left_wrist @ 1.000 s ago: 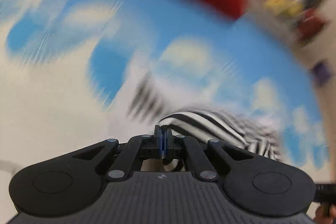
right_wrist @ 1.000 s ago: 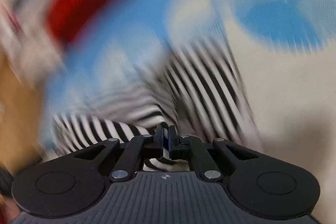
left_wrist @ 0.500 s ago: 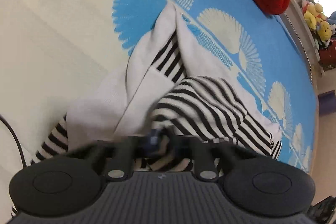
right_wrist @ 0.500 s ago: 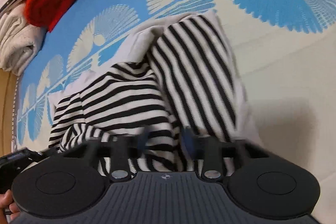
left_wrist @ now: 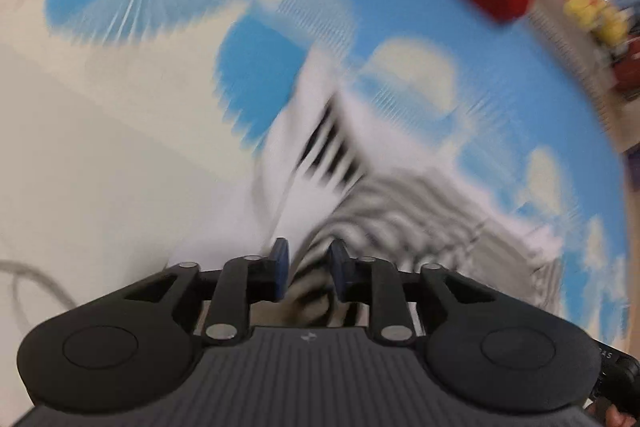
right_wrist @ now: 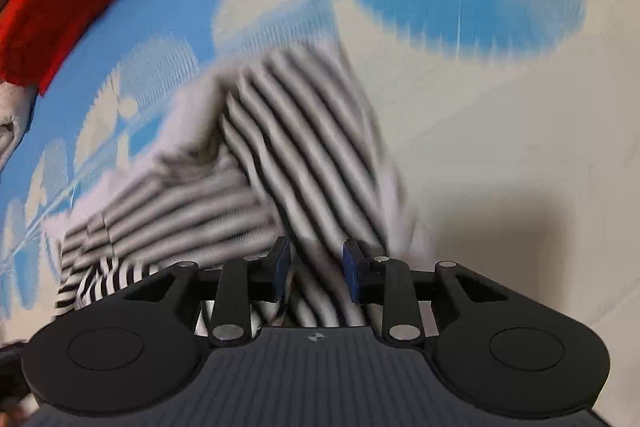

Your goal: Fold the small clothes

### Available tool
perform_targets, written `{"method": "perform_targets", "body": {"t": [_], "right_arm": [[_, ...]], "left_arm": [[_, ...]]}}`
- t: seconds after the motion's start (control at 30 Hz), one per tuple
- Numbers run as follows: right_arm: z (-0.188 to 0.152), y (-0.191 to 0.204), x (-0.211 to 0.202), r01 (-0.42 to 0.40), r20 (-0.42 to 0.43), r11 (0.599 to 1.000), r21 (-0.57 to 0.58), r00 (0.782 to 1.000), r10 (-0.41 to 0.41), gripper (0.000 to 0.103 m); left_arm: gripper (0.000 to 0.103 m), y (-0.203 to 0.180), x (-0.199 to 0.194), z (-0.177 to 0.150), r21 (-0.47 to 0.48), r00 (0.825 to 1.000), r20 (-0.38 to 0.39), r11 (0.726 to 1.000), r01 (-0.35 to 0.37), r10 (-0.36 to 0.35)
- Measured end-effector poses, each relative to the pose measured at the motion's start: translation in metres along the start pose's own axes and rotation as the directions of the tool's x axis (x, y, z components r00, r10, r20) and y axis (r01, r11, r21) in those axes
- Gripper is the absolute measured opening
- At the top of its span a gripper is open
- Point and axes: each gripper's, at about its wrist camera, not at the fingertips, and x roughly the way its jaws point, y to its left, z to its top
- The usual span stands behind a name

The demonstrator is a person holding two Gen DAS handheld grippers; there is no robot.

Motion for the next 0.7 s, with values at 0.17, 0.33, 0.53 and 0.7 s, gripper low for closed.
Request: {"method": "perform_targets", "body": {"t": [0.17, 0.33, 0.53, 0.7], "right_arm": [[-0.002, 0.022, -0.014, -0.28, 0.023, 0.957, -0.078, 0.959, 0.282, 0.034], [-0.024, 0.014, 0.04, -0.14, -0.243, 0.989, -0.039, 0.962, 0.126, 0.028], [-0.014, 0.02, 0.014, -0.141, -0.116, 0.987, -0.073, 0.984, 0.132, 0.026], [-0.022, 0.017, 0.035, -0.113, -0.203, 0.987, -0.116, 0.975, 0.087, 0.034]], "left_arm": [[0.028, -0.015, -0.003, 0.0, 0.057, 0.995, 0.042, 0.994, 0.091, -0.094], [0.026, -0.005, 0.043, -0.018, 0.059, 0.99, -0.139, 0.998, -0.02, 0.029], [0.025, -0.017, 0.022, -0.015, 0.151, 0.999, -0.04, 0.989, -0.002, 0.008], [0.025, -0.014, 0.051, -0.025, 0.16, 0.985, -0.15, 0.985, -0.059, 0.083]]}}
